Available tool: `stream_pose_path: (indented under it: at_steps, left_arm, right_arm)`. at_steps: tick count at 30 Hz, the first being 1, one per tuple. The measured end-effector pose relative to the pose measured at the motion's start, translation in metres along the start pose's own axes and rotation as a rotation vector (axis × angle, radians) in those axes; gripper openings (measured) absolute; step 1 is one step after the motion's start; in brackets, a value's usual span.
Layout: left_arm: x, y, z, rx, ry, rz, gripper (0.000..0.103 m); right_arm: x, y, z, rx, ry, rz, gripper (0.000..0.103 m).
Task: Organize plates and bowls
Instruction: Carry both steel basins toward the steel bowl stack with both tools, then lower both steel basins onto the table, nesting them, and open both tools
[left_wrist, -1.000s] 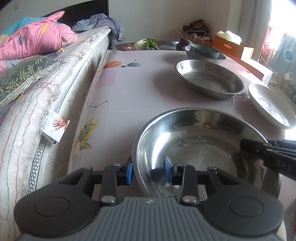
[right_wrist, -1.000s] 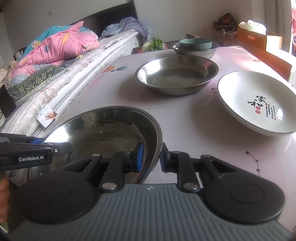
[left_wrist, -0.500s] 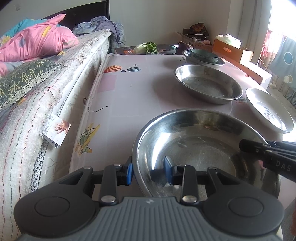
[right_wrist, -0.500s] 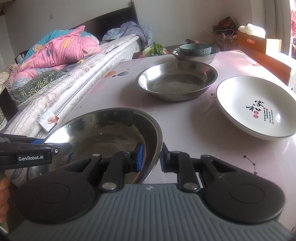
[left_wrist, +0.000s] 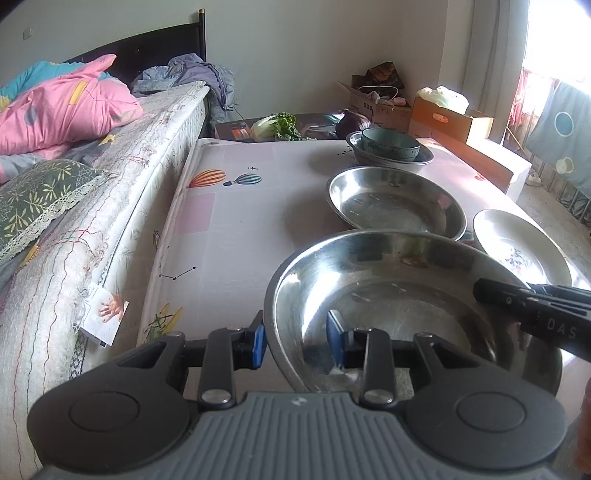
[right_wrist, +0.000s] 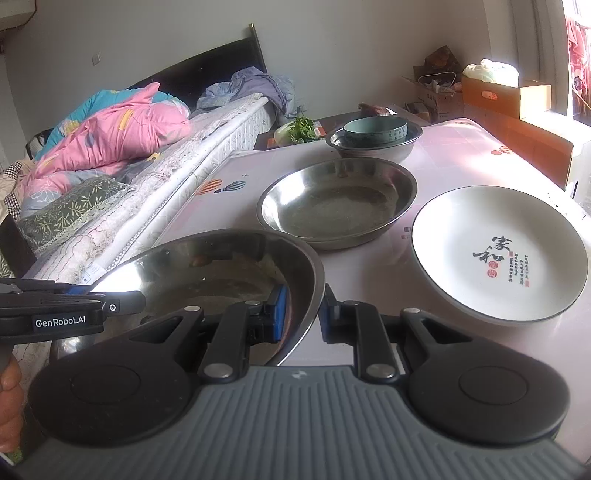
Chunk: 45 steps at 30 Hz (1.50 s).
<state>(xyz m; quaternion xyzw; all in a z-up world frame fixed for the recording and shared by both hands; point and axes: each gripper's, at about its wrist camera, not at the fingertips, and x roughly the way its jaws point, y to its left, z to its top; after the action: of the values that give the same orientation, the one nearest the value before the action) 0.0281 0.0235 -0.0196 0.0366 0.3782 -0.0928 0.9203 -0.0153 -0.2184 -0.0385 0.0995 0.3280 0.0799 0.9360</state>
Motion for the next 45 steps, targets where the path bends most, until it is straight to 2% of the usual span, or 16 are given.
stream_pose_path:
  at_steps: [12, 21, 32, 42, 45]
  left_arm:
    - [0.032, -0.035, 0.064, 0.041, -0.043, -0.050, 0.035]
    - [0.087, -0.054, 0.100, 0.025, 0.026, -0.104, 0.035]
    - [0.144, -0.051, 0.108, -0.014, 0.131, -0.132, 0.035]
    - [0.153, -0.043, 0.118, -0.024, 0.121, -0.123, 0.037]
    - [0.147, -0.040, 0.118, -0.032, 0.109, -0.121, 0.044]
  right_arm:
    - [0.013, -0.048, 0.059, 0.033, -0.068, -0.034, 0.018]
    - [0.055, -0.092, 0.090, 0.082, -0.023, -0.057, 0.019]
    - [0.112, -0.108, 0.102, 0.078, 0.061, -0.071, 0.020]
    - [0.140, -0.115, 0.110, 0.085, 0.074, -0.069, 0.021]
    - [0.141, -0.116, 0.111, 0.092, 0.071, -0.073, 0.026]
